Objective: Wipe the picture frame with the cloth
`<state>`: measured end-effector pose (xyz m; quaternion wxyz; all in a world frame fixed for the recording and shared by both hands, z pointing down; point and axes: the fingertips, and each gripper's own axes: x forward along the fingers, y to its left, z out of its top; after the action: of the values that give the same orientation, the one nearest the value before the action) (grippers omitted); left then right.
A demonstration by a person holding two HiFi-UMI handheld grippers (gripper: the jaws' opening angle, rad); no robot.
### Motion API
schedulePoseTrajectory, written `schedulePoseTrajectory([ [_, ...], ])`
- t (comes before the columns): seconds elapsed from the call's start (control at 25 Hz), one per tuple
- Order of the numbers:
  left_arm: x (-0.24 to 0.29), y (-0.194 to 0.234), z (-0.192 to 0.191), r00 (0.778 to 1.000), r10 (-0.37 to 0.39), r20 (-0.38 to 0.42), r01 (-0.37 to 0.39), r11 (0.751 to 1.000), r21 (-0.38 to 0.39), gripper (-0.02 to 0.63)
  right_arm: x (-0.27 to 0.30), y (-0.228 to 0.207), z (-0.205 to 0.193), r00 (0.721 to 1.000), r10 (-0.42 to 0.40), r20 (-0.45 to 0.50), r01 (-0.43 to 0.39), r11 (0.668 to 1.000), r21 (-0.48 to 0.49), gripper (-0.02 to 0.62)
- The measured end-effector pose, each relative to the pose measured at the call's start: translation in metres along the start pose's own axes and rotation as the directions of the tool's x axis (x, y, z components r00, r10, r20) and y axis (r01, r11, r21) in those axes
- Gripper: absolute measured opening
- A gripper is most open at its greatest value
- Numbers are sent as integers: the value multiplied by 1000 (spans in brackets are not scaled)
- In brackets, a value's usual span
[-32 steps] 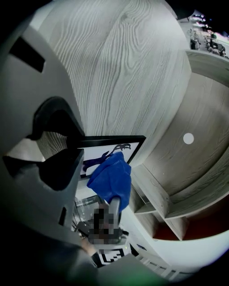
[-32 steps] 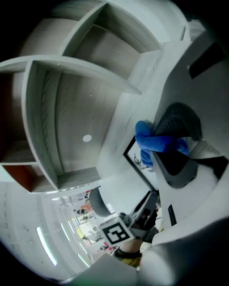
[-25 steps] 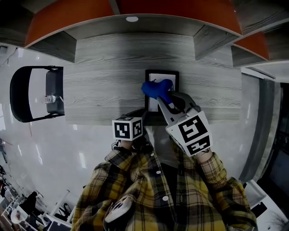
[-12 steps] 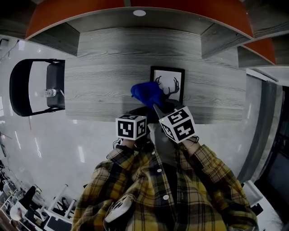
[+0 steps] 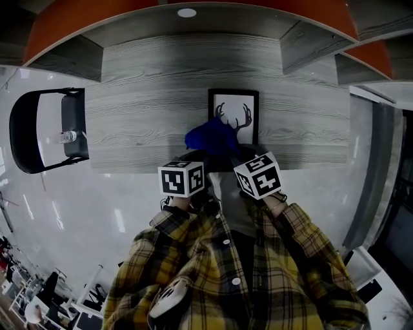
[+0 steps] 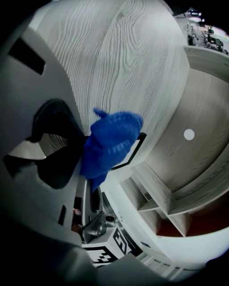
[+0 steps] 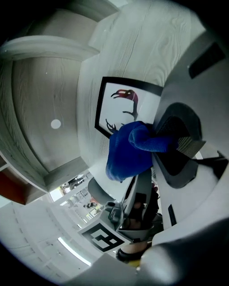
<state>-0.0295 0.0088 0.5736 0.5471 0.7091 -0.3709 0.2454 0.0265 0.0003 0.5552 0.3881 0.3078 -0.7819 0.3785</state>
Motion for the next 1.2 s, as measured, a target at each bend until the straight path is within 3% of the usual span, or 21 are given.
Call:
schedulePoseTrajectory([
  [0.4,-2,-1,1,1000,-11,4,11,1000,6,60,-28,-49,-22,993,-119,-1,119,990,79,40],
  [1.2,0,-1,3,1000,-13,-4,13,1000,23,59,-54,-92,-40,971,-240,0,237,962,135,40],
])
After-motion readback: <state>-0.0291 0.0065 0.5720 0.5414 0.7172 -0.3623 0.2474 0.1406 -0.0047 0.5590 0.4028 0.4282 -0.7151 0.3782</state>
